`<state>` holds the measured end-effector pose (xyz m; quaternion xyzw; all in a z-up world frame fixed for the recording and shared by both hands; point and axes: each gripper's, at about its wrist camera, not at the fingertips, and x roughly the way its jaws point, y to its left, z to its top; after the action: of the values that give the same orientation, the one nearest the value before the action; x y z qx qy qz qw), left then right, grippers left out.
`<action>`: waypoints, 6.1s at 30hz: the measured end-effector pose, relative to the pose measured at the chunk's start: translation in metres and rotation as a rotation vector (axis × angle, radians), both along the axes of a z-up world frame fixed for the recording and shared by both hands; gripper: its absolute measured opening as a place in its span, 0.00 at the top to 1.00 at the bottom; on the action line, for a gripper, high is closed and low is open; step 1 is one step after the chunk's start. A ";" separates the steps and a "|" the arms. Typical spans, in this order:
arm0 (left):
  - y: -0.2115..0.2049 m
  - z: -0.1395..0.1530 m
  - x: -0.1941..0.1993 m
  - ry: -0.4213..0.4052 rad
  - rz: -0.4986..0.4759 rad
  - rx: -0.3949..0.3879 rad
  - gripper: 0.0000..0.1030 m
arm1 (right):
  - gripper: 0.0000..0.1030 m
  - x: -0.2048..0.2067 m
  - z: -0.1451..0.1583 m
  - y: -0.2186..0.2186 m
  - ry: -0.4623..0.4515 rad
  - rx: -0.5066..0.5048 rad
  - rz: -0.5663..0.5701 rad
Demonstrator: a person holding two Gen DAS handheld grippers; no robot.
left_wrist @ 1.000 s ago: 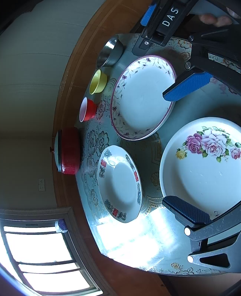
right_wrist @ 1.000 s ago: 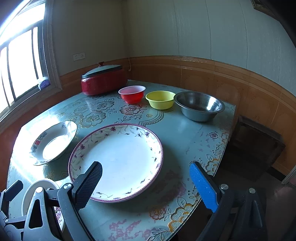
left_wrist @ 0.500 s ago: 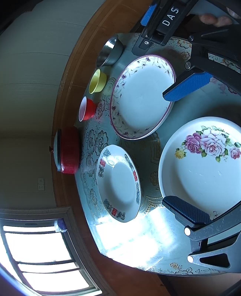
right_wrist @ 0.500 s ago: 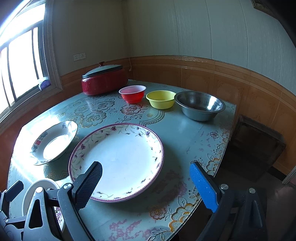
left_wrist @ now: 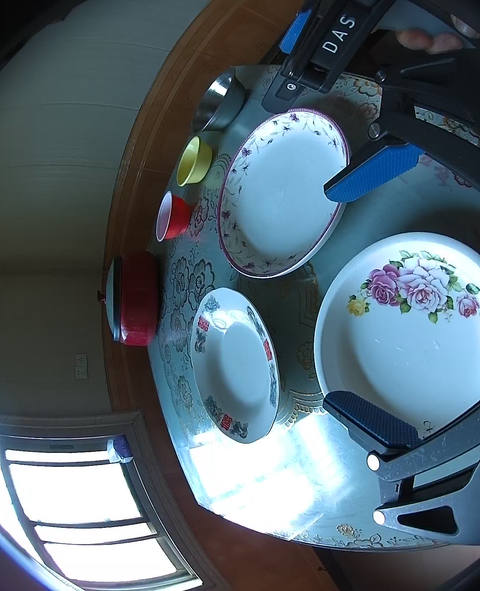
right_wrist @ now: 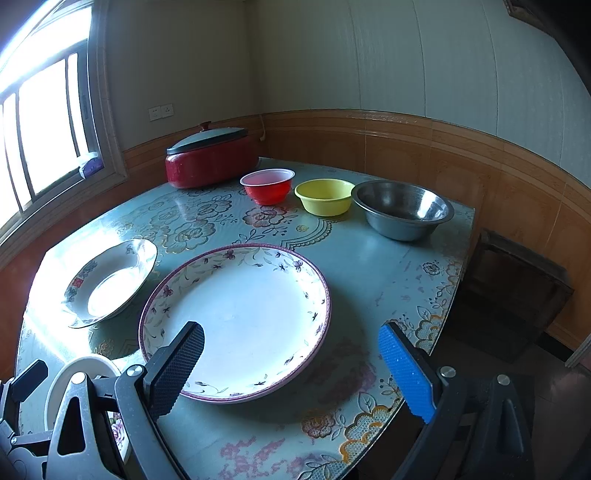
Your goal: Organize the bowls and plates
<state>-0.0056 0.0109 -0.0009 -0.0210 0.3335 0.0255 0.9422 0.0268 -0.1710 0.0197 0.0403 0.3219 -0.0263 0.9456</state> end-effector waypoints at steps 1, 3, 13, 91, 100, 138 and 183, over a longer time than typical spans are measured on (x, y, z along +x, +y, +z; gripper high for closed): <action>0.000 0.000 0.000 0.000 0.000 0.000 0.00 | 0.06 0.000 0.000 0.000 0.001 0.001 0.001; 0.000 0.000 0.000 0.000 0.000 0.000 0.00 | 0.06 0.001 -0.001 -0.001 0.002 0.004 0.005; 0.006 -0.002 0.005 0.026 -0.097 -0.146 0.00 | 0.06 0.016 0.001 -0.013 0.025 0.080 0.137; -0.071 -0.040 0.055 0.214 0.419 -0.255 0.62 | 0.67 0.203 -0.059 -0.005 0.322 -0.193 1.047; -0.068 -0.027 0.035 0.172 0.384 -0.313 0.62 | 0.67 0.198 -0.057 -0.008 0.389 -0.163 1.022; 0.116 0.010 0.068 0.129 0.634 -0.318 0.63 | 0.65 0.273 -0.036 0.112 0.608 0.361 0.970; 0.154 -0.046 0.166 0.255 0.432 -0.330 0.66 | 0.63 0.309 -0.070 0.172 0.662 0.320 1.019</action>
<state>0.1599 0.1654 -0.0467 -0.2409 0.4366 0.1733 0.8493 0.3361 0.0011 -0.0500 0.0128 0.5764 0.4651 0.6718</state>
